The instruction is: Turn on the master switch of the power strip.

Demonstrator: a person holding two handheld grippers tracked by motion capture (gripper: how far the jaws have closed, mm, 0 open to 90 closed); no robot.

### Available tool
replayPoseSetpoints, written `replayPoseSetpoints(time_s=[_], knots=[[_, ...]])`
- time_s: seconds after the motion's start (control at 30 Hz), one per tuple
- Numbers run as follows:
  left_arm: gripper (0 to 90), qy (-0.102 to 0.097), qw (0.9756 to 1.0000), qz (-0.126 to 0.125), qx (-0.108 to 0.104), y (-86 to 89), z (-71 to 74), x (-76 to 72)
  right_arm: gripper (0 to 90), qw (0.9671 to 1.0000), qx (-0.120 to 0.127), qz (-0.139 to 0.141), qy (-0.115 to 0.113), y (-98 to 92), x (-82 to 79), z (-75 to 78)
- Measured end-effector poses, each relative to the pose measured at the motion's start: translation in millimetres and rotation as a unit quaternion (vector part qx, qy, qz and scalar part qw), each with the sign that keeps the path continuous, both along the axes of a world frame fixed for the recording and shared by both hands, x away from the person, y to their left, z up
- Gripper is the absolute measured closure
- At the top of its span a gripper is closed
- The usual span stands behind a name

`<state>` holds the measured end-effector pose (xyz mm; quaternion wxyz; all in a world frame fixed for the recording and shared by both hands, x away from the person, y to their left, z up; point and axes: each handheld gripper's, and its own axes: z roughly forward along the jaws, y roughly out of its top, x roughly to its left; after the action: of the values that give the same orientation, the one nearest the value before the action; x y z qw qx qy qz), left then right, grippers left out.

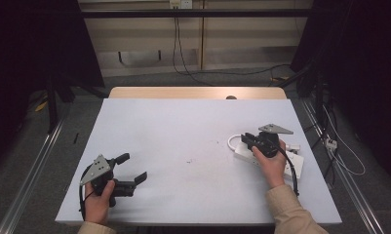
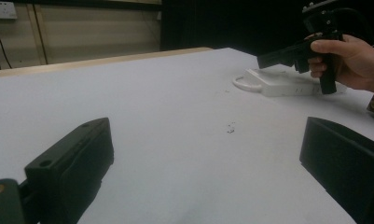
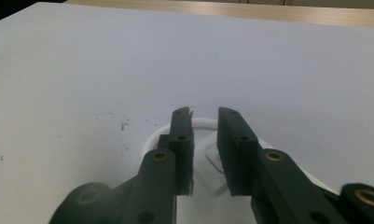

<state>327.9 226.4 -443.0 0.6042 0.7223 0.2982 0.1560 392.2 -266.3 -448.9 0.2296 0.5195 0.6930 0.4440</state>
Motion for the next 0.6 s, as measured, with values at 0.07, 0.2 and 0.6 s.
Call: replayPoseSetpoints(time_s=[0.07,0.2,0.6], knots=[[2.4,0.000,1.0000,0.000,0.000,0.0,-0.1,0.1,72.2,1.0000,0.004,0.001,0.000,0.4,-1.2,1.1],[2.4,0.000,1.0000,0.001,-0.001,-0.2,-0.1,0.2,63.4,0.9999,0.010,0.007,0.001,1.5,-3.1,2.8],[2.3,0.001,1.0000,0.001,0.001,-0.1,0.0,0.1,38.3,0.9994,0.026,0.024,0.000,4.2,-10.5,8.4]])
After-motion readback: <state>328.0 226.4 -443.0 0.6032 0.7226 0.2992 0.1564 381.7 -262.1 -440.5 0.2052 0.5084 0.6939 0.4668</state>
